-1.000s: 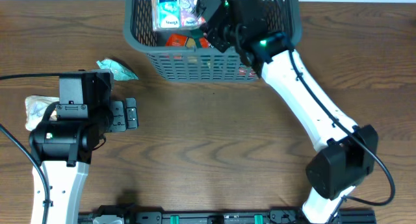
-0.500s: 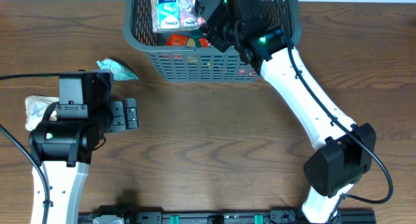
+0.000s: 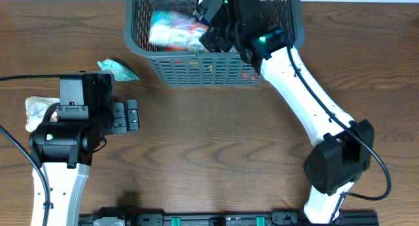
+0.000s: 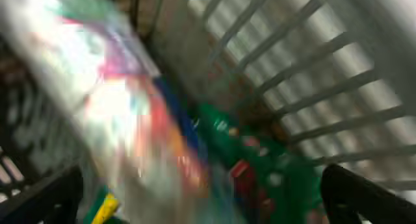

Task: Pack container
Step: 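Carry the tissue pack into the basket and open the right gripper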

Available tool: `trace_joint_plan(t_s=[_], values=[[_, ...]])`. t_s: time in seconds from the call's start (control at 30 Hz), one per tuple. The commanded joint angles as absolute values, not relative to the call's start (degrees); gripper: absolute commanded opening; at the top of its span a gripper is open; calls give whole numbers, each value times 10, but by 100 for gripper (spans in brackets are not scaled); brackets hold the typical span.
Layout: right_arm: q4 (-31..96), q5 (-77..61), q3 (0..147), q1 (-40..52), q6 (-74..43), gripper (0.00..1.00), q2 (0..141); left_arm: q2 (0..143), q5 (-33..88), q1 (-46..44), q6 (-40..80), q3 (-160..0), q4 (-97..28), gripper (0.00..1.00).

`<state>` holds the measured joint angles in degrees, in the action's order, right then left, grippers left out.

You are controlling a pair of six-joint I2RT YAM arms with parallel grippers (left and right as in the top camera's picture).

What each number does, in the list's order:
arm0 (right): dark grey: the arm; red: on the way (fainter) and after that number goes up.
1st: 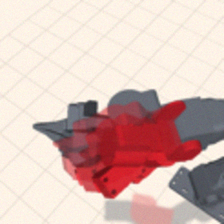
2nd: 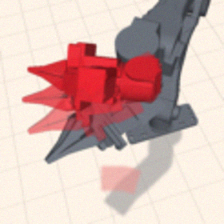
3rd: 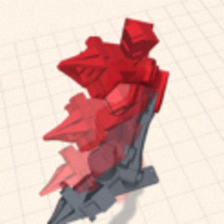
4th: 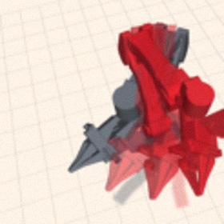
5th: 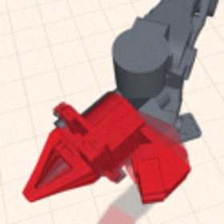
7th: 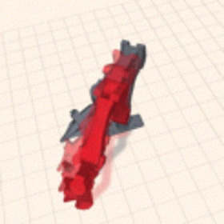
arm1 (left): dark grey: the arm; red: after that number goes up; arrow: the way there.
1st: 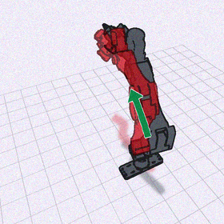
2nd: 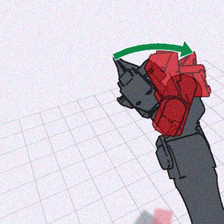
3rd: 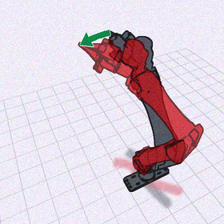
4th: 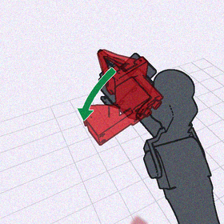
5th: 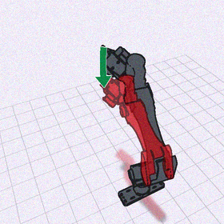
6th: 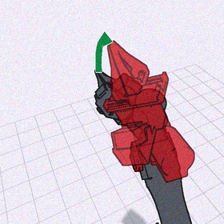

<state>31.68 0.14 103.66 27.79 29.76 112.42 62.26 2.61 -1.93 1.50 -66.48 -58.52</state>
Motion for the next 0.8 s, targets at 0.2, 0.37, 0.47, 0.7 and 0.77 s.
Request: trace_joint_plan(t_s=[0.2,0.37,0.47,0.7,0.77], values=[[324,3,1025,284,305,99,1112,621,25,-17,18,-676,-587,99],[326,17,1025,284,305,99,1092,621,25,-17,18,-676,-587,99],[340,17,1025,285,305,98,1081,621,25,-17,18,-676,-587,99],[409,17,1025,291,285,98,1043,621,25,-17,18,-676,-590,99],[417,17,1025,292,281,99,1037,621,25,-17,18,-676,-589,99]])
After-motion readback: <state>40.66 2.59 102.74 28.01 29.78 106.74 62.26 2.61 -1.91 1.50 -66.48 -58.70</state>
